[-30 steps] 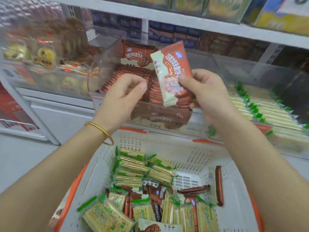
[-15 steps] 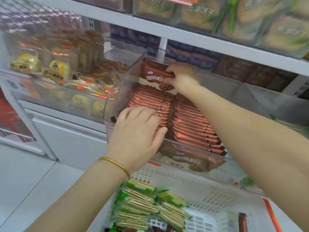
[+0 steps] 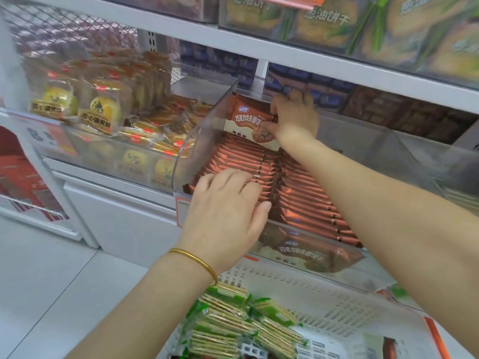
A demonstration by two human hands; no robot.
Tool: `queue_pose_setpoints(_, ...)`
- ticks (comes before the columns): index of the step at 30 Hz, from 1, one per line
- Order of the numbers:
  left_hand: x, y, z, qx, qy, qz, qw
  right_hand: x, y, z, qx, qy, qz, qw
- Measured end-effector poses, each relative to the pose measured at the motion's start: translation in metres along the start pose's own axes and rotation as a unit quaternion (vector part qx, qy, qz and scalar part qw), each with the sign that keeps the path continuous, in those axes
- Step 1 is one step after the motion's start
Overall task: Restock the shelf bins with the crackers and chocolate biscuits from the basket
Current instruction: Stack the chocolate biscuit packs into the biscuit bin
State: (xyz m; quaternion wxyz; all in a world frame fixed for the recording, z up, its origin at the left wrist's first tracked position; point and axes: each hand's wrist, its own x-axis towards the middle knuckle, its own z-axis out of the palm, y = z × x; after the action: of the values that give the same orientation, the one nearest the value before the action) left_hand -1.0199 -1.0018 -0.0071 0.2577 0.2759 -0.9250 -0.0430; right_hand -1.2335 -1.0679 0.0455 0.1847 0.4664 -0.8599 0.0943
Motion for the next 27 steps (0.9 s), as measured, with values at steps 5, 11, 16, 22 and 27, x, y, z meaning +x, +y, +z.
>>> queue_pose_setpoints(5, -0.002, -0.001, 0.0, -0.004, 0.016, 0.005, 1.0, -0.005, 0.009, -0.007, 0.058, -0.006, 0.003, 0.998)
queue_pose_setpoints(11, -0.009, 0.008, -0.009, -0.002, 0.066, 0.06, 0.996, -0.058, 0.036, -0.049, 0.295, 0.032, -0.029, 0.954)
queue_pose_setpoints(16, -0.047, 0.046, -0.003, -0.027, 0.111, 0.212, 0.971, -0.211, 0.078, -0.114, 0.497, -0.091, -0.046, 0.862)
queue_pose_setpoints(22, -0.096, 0.083, 0.043, -0.018, -0.093, 0.292, 0.952, -0.324, 0.156, -0.044, 0.335, -0.385, 0.126, 0.851)
queue_pose_setpoints(27, -0.124, 0.106, 0.067, -0.03, -0.191, 0.264, 0.945, -0.358, 0.187, 0.046, 0.031, -0.492, 0.093, 0.865)
